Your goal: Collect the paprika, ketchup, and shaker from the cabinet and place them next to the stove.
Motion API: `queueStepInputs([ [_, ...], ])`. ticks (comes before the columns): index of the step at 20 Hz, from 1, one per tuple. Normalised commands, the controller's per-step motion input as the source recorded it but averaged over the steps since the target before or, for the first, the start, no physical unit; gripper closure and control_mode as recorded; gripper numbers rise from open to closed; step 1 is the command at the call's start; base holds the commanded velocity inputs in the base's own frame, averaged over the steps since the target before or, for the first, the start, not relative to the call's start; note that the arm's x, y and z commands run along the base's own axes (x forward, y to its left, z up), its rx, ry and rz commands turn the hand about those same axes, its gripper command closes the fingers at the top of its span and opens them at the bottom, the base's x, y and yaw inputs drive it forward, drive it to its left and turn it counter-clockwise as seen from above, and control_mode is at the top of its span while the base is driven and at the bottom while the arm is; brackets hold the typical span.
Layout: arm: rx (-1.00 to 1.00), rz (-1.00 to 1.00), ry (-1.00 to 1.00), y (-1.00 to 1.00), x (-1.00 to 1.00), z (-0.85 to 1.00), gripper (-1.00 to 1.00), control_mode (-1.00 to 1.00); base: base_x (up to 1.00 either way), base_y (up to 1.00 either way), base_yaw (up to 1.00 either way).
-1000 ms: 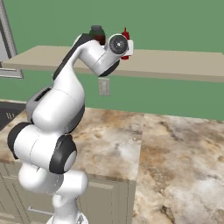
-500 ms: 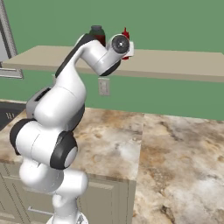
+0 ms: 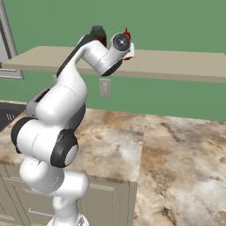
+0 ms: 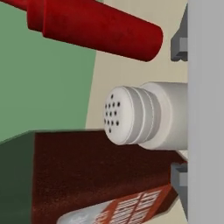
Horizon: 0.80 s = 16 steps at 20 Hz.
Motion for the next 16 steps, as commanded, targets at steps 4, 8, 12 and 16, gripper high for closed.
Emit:
queueStepInputs([
  [4,-0.04,0.02,0.06,0.05,0.04,-0.12,1.0,-1.0,0.0,0.0,0.0],
  [8,-0.02,0.03,0.03,0.0,0.0,-0.09,1.0,-1.0,0.0,0.0,0.0],
  [12,-0.01,0.03,0.0,0.0,0.0,-0.05,1.0,-1.0,0.0,0.0,0.0],
  [16,0.0,0.0,-0.02,-0.03,-0.28,0.0,1.0,-1.0,0.0,0.0,0.0],
])
